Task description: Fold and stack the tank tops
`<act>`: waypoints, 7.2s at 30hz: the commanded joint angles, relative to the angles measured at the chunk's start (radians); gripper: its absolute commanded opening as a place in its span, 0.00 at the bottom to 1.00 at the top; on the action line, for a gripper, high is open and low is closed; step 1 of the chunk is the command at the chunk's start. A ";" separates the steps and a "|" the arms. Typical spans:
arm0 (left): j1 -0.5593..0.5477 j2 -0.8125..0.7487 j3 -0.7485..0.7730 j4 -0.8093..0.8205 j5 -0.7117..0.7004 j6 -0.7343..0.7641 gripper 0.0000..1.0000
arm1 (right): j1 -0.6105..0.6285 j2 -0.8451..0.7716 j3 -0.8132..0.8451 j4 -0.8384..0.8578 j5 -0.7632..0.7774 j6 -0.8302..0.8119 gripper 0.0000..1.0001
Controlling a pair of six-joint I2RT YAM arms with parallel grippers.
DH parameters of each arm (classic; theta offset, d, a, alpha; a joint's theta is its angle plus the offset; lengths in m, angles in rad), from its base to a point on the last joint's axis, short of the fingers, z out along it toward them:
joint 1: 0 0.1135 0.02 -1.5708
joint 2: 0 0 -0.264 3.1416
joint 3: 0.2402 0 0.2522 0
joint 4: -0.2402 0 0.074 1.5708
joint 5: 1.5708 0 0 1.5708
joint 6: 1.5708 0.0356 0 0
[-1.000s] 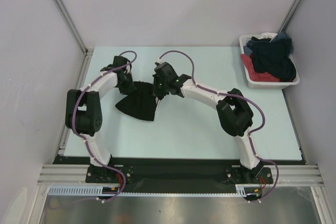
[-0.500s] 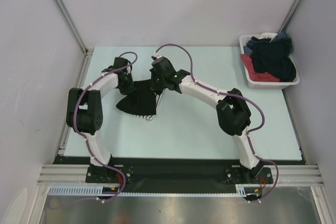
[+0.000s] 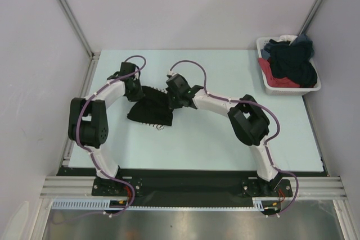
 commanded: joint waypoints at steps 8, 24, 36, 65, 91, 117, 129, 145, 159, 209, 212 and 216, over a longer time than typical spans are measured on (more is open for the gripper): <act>0.019 0.037 0.104 -0.008 -0.054 0.028 0.00 | -0.019 -0.051 -0.039 0.058 0.052 0.078 0.61; 0.027 -0.068 0.047 -0.008 -0.126 0.018 0.53 | -0.005 -0.205 -0.240 0.222 -0.015 0.078 0.86; -0.071 -0.478 -0.204 0.089 -0.125 -0.094 0.78 | -0.109 -0.179 -0.347 0.545 -0.265 0.389 0.89; -0.400 -0.711 -0.645 0.392 -0.008 -0.375 0.64 | -0.155 -0.120 -0.442 0.681 -0.297 0.591 0.62; -0.478 -0.409 -0.591 0.521 -0.195 -0.507 0.53 | -0.158 -0.079 -0.439 0.702 -0.284 0.584 0.54; -0.479 -0.613 -0.542 0.284 -0.310 -0.360 0.00 | -0.152 -0.056 -0.340 0.598 -0.216 0.492 0.42; -0.479 -0.702 -0.606 0.242 -0.275 -0.353 0.01 | -0.141 -0.039 -0.289 0.550 -0.173 0.460 0.55; -0.478 -0.671 -0.714 0.325 -0.234 -0.357 0.00 | -0.111 -0.005 -0.097 0.388 -0.051 0.200 0.38; -0.479 -0.619 -0.724 0.379 -0.214 -0.344 0.02 | -0.153 -0.001 -0.131 0.400 -0.066 0.211 0.46; 0.154 -0.342 -0.525 0.581 0.207 -0.272 0.36 | -0.015 0.001 -0.441 0.888 -0.646 0.435 0.00; 0.194 -0.267 -0.530 0.609 0.211 -0.263 0.33 | -0.017 0.030 -0.461 0.912 -0.653 0.438 0.00; 0.274 -0.214 -0.533 0.617 0.237 -0.251 0.29 | -0.023 0.036 -0.504 0.922 -0.646 0.437 0.00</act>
